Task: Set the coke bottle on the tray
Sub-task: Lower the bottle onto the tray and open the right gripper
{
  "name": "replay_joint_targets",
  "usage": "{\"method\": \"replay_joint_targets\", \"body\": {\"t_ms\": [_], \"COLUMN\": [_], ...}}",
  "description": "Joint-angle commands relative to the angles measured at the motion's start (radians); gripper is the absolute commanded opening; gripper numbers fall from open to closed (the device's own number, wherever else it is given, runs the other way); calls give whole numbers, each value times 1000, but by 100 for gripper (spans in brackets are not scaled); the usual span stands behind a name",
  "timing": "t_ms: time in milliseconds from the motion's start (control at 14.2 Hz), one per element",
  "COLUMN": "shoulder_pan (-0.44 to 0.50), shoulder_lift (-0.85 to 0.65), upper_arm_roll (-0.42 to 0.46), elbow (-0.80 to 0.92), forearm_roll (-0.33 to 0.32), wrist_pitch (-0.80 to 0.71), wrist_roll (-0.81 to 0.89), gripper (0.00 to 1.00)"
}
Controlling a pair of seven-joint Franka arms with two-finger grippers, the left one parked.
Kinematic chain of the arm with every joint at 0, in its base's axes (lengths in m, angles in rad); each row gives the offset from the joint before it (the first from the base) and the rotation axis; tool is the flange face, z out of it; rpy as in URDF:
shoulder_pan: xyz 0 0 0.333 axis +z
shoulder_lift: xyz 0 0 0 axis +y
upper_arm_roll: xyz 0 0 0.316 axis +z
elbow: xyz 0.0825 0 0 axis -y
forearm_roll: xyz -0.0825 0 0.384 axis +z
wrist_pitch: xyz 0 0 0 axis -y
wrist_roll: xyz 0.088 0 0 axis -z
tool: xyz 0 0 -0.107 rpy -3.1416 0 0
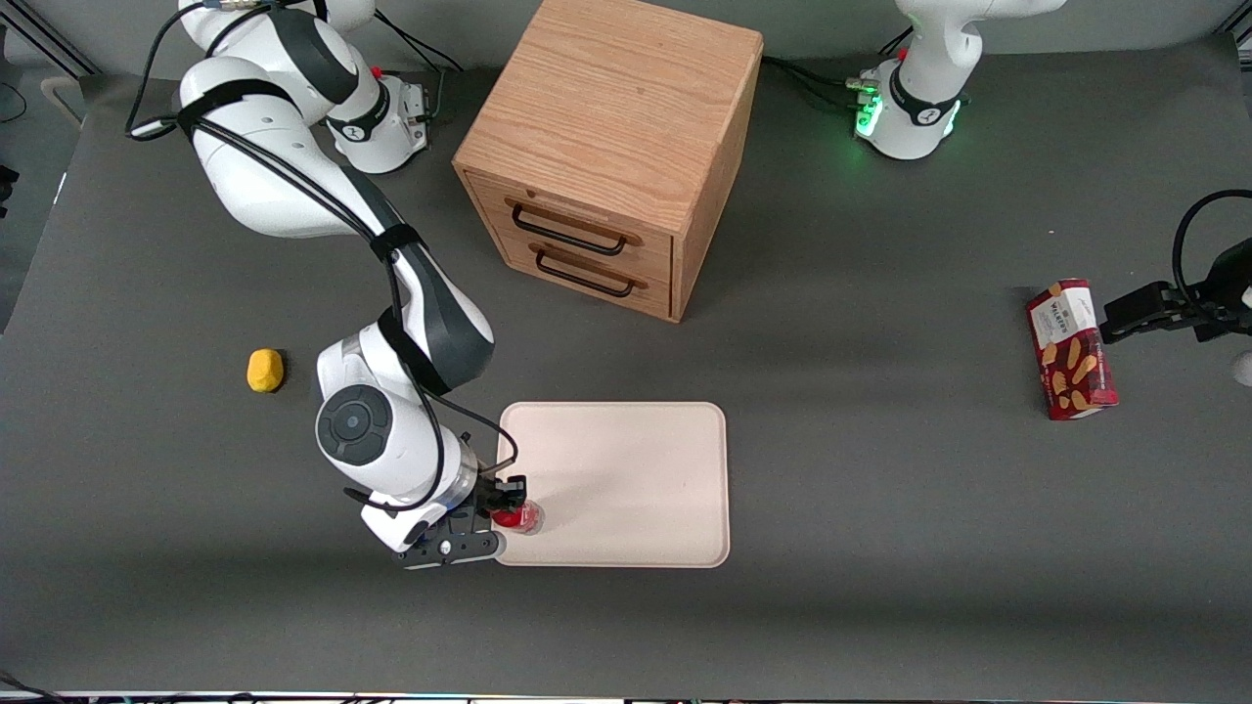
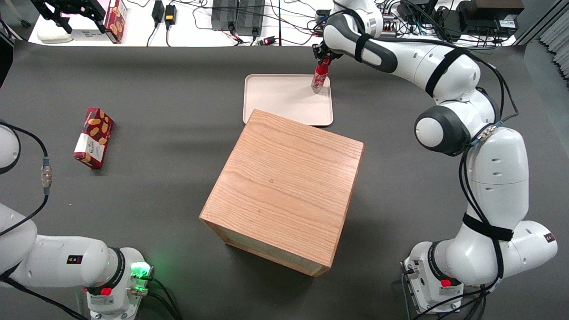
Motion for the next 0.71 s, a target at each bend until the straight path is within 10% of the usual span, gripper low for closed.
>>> {"method": "replay_joint_targets", "body": {"t_ms": [0, 212, 282, 635], "shoulder_pan": [-5, -6, -6, -8], "shoulder_lift": [-12, -12, -12, -14], "upper_arm_roll": [11, 9, 9, 6], "elbow": [-30, -36, -36, -40], "forearm_roll": [-26, -25, -26, -26], "wrist_pitch": [34, 54, 57, 71], "wrist_roll": [34, 36, 34, 36], "gripper": [8, 37, 99, 100]}}
